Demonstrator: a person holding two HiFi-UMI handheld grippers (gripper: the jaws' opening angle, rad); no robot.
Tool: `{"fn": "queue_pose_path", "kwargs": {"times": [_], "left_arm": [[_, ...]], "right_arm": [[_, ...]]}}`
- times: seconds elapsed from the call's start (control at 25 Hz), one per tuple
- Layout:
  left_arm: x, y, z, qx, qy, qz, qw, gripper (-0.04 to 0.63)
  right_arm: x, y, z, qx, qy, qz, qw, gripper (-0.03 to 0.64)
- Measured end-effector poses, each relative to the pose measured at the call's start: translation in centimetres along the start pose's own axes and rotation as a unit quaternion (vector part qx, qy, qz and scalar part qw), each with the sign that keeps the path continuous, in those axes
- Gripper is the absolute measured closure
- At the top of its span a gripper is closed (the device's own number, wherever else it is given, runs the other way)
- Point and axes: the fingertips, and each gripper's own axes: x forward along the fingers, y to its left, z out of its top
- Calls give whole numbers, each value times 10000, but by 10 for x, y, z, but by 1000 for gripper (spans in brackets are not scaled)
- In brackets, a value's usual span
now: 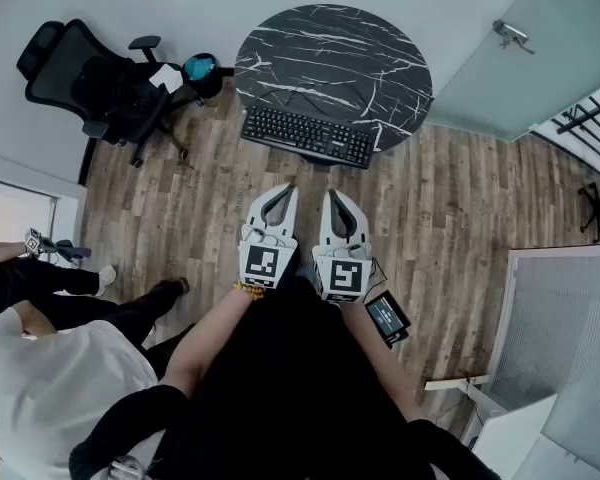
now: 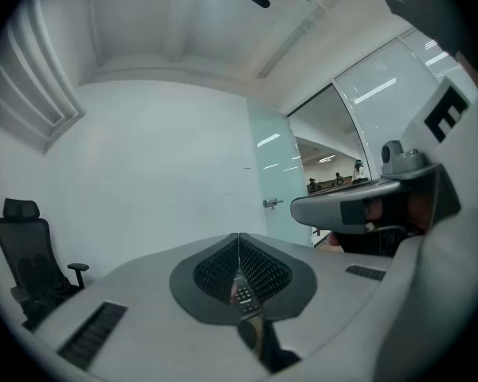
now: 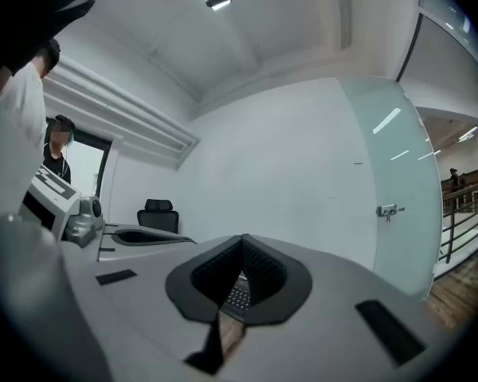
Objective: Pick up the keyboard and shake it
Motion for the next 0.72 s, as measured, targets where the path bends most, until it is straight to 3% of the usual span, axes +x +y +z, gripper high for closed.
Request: {"fn": "queue_pose_path", "kwargs": {"times": [0.16,0.72], "left_arm": [[-3,-2,0,-4,5,2,10000,580],[-1,15,-3,-72,50,191,9998,580]], "right_arm": [[-2,-2,-1,341,-32,55,9994,588],[6,-6,-23,805,334,90,9962,586]]}}
